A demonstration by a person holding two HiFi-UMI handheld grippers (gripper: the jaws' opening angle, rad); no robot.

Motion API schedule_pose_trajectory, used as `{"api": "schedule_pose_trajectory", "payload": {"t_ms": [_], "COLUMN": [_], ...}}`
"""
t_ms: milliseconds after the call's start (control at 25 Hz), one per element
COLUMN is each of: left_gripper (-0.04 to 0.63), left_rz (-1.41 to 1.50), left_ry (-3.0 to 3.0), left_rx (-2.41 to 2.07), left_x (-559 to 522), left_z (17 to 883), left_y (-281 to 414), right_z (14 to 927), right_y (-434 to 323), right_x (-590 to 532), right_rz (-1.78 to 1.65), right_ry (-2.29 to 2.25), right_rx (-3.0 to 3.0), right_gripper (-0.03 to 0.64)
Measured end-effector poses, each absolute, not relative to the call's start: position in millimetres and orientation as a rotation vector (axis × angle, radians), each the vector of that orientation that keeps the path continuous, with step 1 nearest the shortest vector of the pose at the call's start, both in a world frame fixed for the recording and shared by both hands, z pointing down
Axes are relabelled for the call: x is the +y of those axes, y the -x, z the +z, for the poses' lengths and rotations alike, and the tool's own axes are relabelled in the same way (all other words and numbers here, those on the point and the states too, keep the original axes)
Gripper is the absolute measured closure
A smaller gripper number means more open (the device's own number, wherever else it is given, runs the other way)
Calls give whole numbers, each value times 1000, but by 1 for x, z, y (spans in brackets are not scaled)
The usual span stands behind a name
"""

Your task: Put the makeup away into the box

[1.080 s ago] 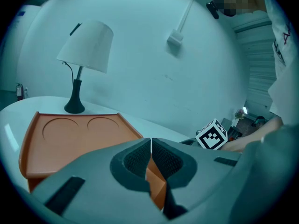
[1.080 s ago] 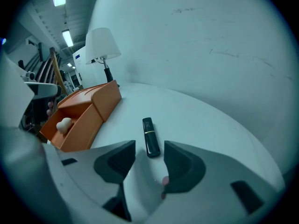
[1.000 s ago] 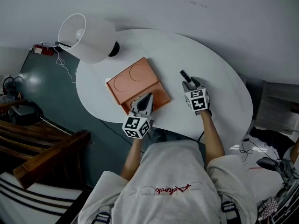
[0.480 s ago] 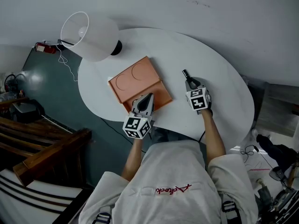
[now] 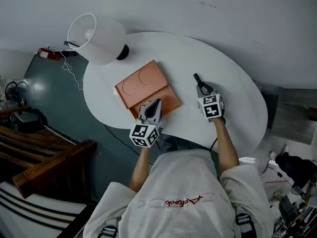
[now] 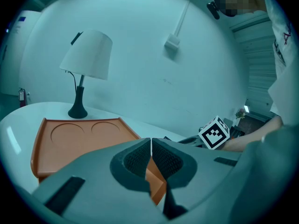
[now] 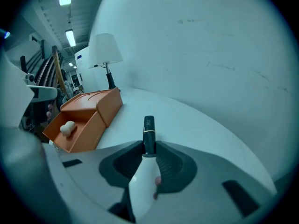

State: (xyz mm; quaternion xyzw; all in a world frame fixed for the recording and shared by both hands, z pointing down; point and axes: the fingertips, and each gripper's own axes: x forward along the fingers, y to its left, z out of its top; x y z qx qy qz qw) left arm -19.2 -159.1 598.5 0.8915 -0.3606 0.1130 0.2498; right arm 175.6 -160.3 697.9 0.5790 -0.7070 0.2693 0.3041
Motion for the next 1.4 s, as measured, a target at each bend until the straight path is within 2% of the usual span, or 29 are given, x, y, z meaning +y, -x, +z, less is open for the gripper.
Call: {"api": "schedule_pose_trajectory", "payload": {"t_ms": [680, 1400], "left_gripper": [580, 580], "left_rz": [210, 114], "left_ry": [-2505, -2286], "left_rx": [-1040, -1437], "left_x": [-142, -108], "left_z": [554, 557], "left_y": [25, 177], "right_z": [632, 645], "right_y": [-156, 29], "right_x": [-144, -148], "right_rz": [601, 456], "right_ry": [-1583, -1077], "right_rx": [-1989, -2201], "right_gripper": [515, 515]}}
